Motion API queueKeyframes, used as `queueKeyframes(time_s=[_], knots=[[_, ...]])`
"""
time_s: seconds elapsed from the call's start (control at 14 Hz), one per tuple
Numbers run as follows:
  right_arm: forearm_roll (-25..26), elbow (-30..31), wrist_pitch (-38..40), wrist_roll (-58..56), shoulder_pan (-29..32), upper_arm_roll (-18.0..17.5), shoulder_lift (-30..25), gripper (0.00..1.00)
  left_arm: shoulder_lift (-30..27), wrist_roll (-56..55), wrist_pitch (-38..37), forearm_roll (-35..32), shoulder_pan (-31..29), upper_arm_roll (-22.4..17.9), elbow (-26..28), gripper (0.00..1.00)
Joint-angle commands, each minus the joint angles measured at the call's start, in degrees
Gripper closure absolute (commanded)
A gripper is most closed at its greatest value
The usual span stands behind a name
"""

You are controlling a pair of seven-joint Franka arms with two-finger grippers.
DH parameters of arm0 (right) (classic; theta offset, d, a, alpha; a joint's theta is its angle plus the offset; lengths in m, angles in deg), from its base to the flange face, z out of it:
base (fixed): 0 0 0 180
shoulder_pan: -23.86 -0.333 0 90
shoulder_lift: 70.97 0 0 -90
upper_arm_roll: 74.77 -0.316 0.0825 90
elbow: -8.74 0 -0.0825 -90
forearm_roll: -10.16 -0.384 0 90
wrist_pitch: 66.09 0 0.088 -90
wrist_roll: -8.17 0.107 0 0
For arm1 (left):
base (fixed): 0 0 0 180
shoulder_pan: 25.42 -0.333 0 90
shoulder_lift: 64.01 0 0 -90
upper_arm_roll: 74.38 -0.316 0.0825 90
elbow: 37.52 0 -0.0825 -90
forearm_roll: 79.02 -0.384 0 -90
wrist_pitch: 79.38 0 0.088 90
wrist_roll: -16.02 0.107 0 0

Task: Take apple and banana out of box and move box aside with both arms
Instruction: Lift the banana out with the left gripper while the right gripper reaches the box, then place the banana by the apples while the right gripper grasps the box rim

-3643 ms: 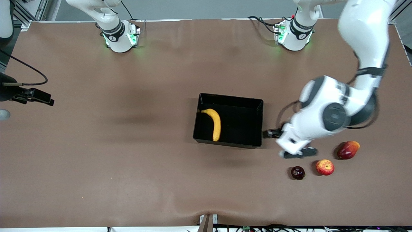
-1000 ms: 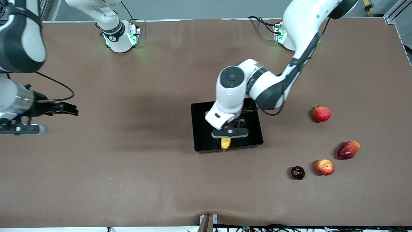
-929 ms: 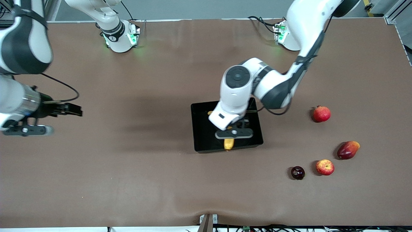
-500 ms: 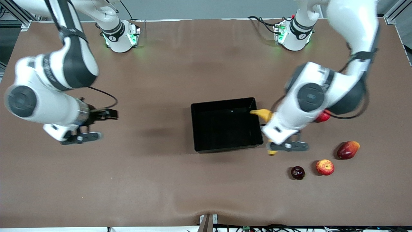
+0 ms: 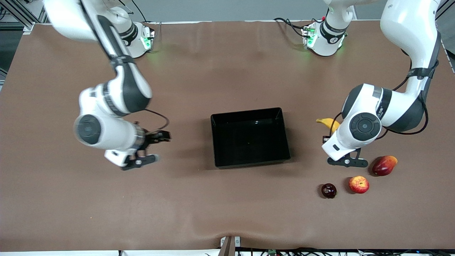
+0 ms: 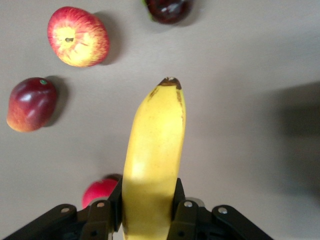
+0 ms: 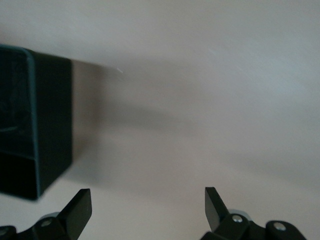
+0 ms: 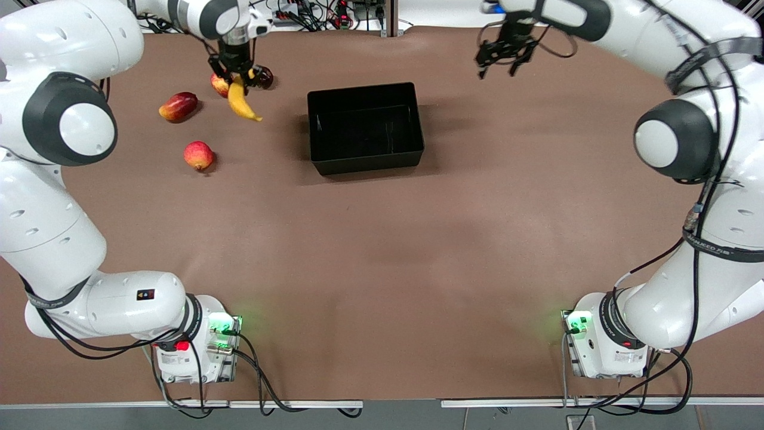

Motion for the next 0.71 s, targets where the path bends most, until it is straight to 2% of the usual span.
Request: queueKeyframes(time_s=[0.0,0.21,0.36,0.64], knots=[[-1.0,-0.9,-8.4,-0.4,-5.3,0.5,3.7,0.0,-2.5,14.3,5.2,-0.5,-7.7,0.9,4.1,1.0],[-1.0,-0.9,-15.9,0.0,-9.8,0.6,6.7,0.0,-0.6,31.6,9.1,0.5,-13.4,1.0,4.1,1.0],[-0.9,-0.9,-17.4,0.1,-12.5,0.6,8.1,0.0,0.2,40.7,10.2,0.9,-16.1,1.0,4.3,1.0],[-0.6,-0.4,-20.0,0.0,-13.3,0.6,11.3,0.0,0.4,49.7,16.8,0.9,-21.4,1.0,10.0,1.0]])
